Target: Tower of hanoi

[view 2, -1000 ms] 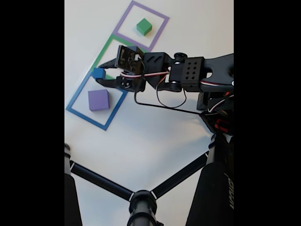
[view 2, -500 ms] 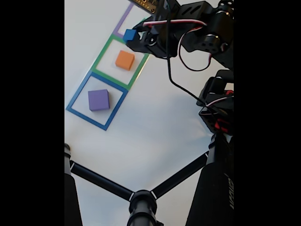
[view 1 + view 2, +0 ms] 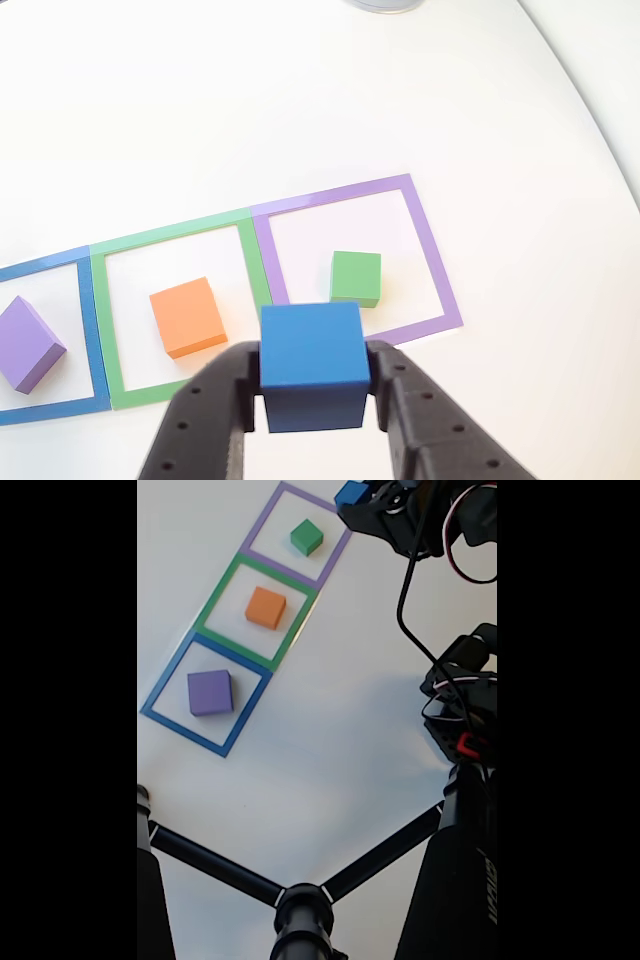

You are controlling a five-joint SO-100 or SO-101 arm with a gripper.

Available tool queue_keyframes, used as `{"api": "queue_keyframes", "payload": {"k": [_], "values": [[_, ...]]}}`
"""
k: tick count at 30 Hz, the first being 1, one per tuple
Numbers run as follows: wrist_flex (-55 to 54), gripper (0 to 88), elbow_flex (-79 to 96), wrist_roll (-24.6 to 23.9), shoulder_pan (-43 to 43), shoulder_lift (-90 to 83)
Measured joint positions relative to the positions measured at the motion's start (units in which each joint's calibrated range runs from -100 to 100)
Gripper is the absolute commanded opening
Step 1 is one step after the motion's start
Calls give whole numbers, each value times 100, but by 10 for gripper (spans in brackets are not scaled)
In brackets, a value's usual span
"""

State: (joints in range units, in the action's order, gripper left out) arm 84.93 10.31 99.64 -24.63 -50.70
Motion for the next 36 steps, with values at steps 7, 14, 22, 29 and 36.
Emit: {"api": "queue_keyframes", "payload": {"k": [7, 14, 22, 29, 36], "values": [[8, 27, -9, 0, -644, 0], [8, 31, 89, 0, -1030, -8], [-1475, 32, 1939, 0, -1182, -321], [-4821, 32, 4931, -72, -1322, -329], [-7844, 33, 6419, -36, -1358, 768]]}}
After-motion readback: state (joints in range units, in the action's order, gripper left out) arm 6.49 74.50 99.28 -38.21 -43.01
